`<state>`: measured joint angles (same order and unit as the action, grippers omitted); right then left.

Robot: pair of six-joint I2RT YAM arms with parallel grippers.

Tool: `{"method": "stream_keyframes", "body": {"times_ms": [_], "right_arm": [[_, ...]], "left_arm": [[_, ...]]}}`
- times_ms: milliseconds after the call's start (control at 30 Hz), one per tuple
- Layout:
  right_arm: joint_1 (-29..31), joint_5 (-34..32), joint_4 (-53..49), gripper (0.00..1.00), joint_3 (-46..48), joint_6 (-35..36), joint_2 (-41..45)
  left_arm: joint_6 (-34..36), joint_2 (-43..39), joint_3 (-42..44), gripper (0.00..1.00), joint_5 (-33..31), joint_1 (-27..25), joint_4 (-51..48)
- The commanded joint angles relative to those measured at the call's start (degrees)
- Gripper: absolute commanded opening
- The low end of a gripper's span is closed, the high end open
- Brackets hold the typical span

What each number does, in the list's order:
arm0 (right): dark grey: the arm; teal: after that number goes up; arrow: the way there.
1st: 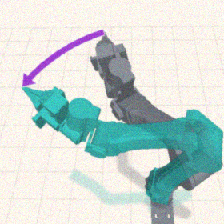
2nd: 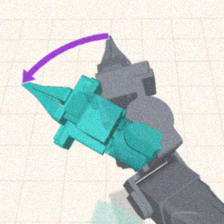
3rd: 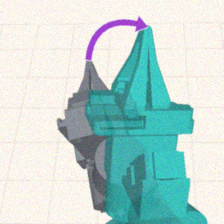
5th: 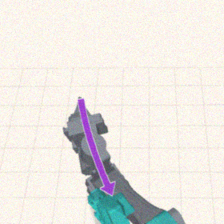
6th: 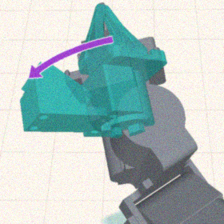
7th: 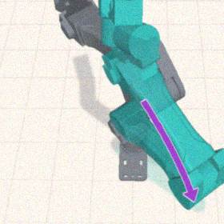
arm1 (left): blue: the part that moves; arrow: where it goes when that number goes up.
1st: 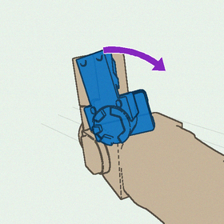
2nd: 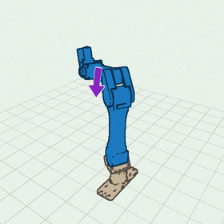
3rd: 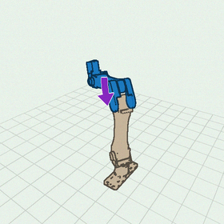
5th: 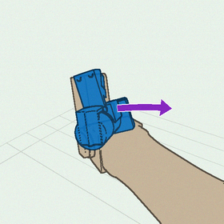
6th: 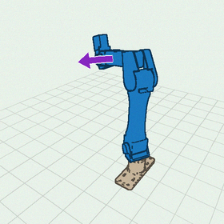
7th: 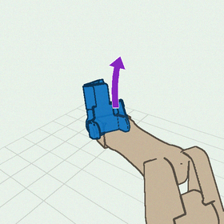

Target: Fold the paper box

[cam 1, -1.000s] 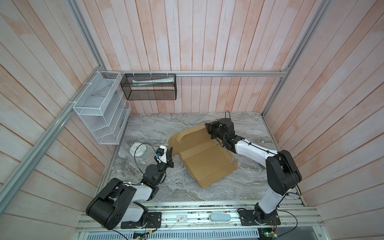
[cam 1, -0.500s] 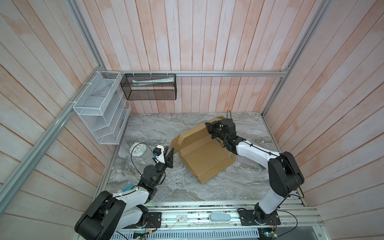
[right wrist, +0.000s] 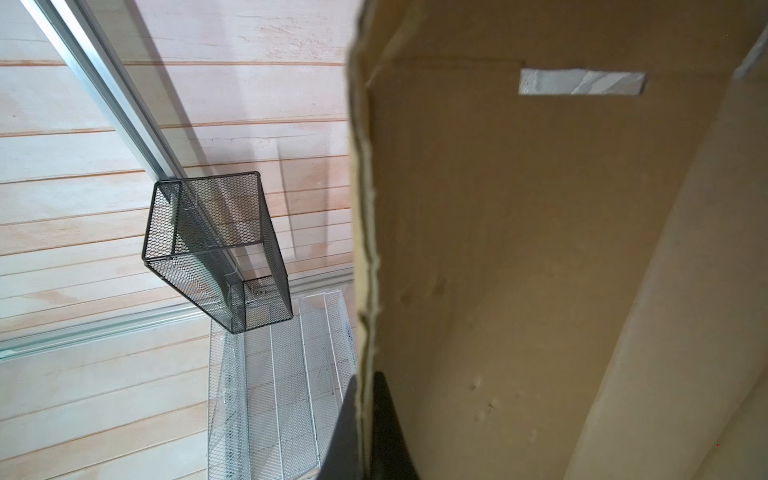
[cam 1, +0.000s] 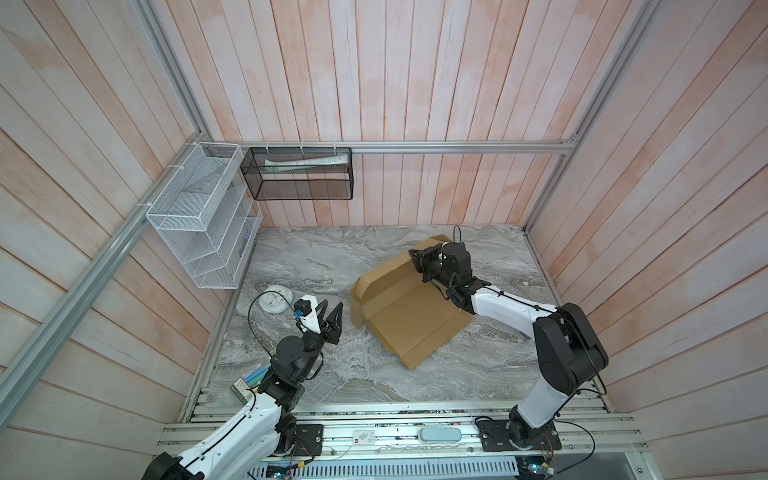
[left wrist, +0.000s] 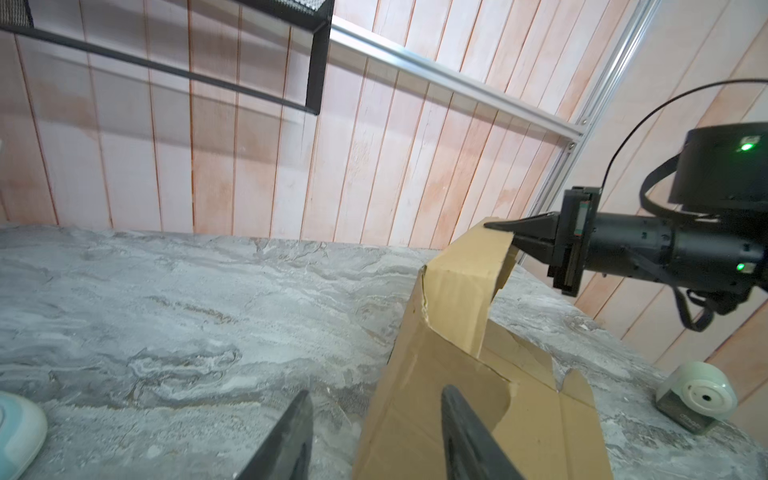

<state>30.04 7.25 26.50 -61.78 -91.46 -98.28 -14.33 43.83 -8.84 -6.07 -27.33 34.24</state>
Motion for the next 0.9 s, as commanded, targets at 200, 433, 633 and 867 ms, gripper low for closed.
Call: {"method": "stream_keyframes", "body": {"times_ms": [200, 433, 633, 867], "right_arm": [[1.1, 1.7, 5.1, 0.0, 1.3, 0.5, -2.6], [1.3, 2.6, 8.5, 0.0, 2.0, -0.2, -4.8], [1.6, 3.7, 11.4, 0.0, 1.4, -1.2, -8.1], [2.0, 5.2, 14.1, 0.0, 0.0, -2.7, -11.8]], "left_arm": [[-4.0, 4.3, -5.2, 0.52, 1.1, -0.1, -13.0], [-5.3, 7.2, -5.6, 0.52, 3.5, -0.1, -12.8], [-5.7, 7.8, -5.4, 0.52, 4.3, -0.1, -13.4], [-6.7, 11.4, -5.3, 0.52, 5.1, -0.1, -12.6]]}}
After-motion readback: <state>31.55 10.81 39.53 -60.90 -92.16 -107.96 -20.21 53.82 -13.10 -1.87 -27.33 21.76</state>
